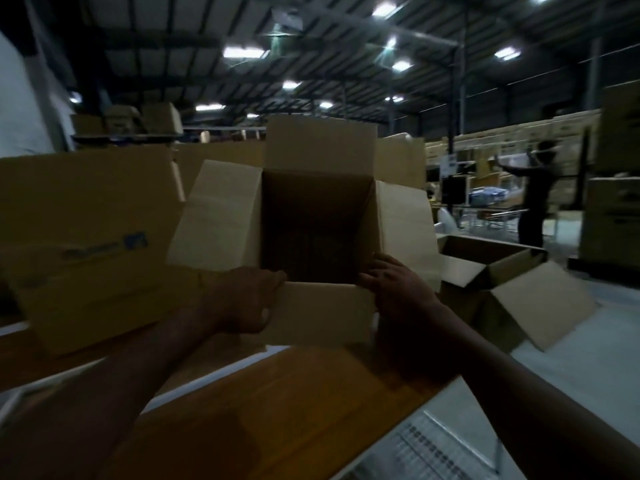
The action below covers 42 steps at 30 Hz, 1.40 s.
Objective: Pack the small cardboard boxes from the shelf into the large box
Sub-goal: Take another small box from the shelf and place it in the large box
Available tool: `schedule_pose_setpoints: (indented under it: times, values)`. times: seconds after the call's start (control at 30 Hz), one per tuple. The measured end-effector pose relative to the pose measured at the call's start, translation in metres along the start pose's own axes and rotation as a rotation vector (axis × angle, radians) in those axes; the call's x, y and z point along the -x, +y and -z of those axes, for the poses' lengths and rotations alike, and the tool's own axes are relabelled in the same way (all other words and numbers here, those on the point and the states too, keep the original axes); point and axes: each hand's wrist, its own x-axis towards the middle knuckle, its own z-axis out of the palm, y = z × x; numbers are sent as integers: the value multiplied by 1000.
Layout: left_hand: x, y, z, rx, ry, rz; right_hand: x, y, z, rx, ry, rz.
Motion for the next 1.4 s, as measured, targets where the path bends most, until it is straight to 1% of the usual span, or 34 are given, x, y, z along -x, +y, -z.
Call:
schedule_pose_setpoints:
  times: [0.1, 0.2, 0.23, 0.3, 0.4, 0.43, 0.57, 0.67, 0.73, 0.83, 0.93, 1.03, 1.23, 1.33, 1.4]
  values:
    - [-57, 45, 4, -112, -55, -81, 43, 66, -5, 23, -38, -44]
    - [-111, 76, 10, -381, -21, -246, 83, 123, -5, 49, -25, -83]
    - [-129, 82, 9, -417, 18, -303, 96, 143, -4, 51, -18, -91]
    - [-160, 92, 5, -417, 162, -422, 117, 180, -2, 61, -19, -88]
    - [-211, 111, -1, -299, 409, -572, 142, 235, 2, 64, -37, -60]
    - [-227, 120, 0, -274, 436, -588, 148, 250, 4, 58, -35, -57]
    - [-291, 149, 12, -296, 479, -562, 161, 311, 8, 93, 51, -83]
    - [-337, 163, 11, -293, 473, -512, 164, 358, 9, 156, 54, -114]
    - [-365, 174, 9, -261, 504, -494, 163, 392, 8, 190, 34, -104]
    - [-403, 195, 12, -215, 561, -516, 159, 442, 3, 199, 1, -118]
    - [-447, 213, 11, -205, 621, -526, 159, 486, 0, 179, -7, -164]
    - [-492, 227, 3, -191, 639, -508, 156, 525, -5, 148, -42, -174]
    - [-573, 255, -34, -71, 641, -485, 157, 603, -41, 128, -108, -237]
    - [-596, 267, -64, -28, 592, -455, 158, 627, -69, 118, -192, -226]
    - [-608, 275, -79, 13, 573, -425, 161, 644, -89, 85, -202, -241]
